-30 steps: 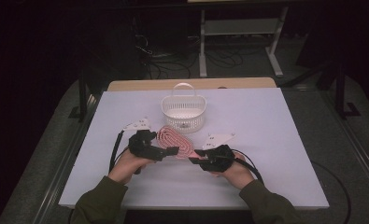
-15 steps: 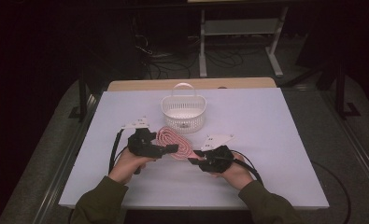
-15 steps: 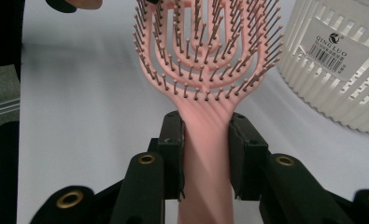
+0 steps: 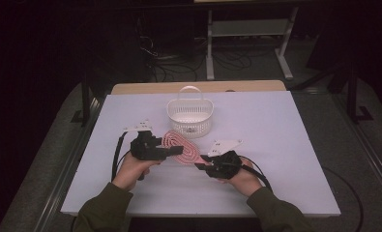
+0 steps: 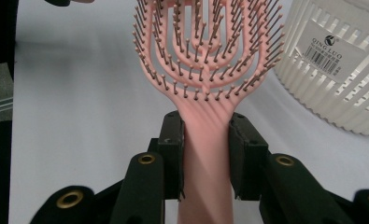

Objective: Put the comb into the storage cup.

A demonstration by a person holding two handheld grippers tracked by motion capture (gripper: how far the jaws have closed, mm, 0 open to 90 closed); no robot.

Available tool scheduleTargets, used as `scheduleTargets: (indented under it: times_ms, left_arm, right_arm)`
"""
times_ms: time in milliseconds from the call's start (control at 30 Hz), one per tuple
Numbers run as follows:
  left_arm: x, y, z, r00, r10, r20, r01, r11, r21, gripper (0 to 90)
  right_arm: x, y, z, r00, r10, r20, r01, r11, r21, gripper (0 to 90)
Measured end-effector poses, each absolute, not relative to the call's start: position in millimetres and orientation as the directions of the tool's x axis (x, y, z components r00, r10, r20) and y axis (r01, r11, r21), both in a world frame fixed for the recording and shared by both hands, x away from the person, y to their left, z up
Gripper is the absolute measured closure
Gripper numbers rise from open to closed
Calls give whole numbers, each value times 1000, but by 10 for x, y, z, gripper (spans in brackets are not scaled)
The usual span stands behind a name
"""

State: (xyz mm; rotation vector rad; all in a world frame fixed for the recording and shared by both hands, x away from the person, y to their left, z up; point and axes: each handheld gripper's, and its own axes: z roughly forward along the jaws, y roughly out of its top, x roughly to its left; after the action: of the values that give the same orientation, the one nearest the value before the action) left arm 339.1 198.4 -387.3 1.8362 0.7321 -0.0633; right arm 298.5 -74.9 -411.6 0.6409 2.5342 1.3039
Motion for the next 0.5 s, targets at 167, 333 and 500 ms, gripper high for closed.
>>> scheduleTargets:
  times_ms: [167, 333, 500]
  left_arm:
    - [3395, 1991, -3872, 802, 453, -389, 517, -201, 832, 445]
    - [3399, 1995, -3872, 798, 446, -405, 528, -192, 827, 461]
    - [3400, 1989, -3872, 798, 438, -415, 531, -184, 827, 496]
  right_arm:
    - [2977, -738, -4118, -880, 475, -7, 273, 518, 811, 686]
    - [2975, -731, -4122, -880, 475, -14, 270, 523, 809, 686]
    - [2977, -708, -4128, -879, 477, -24, 265, 528, 807, 686]
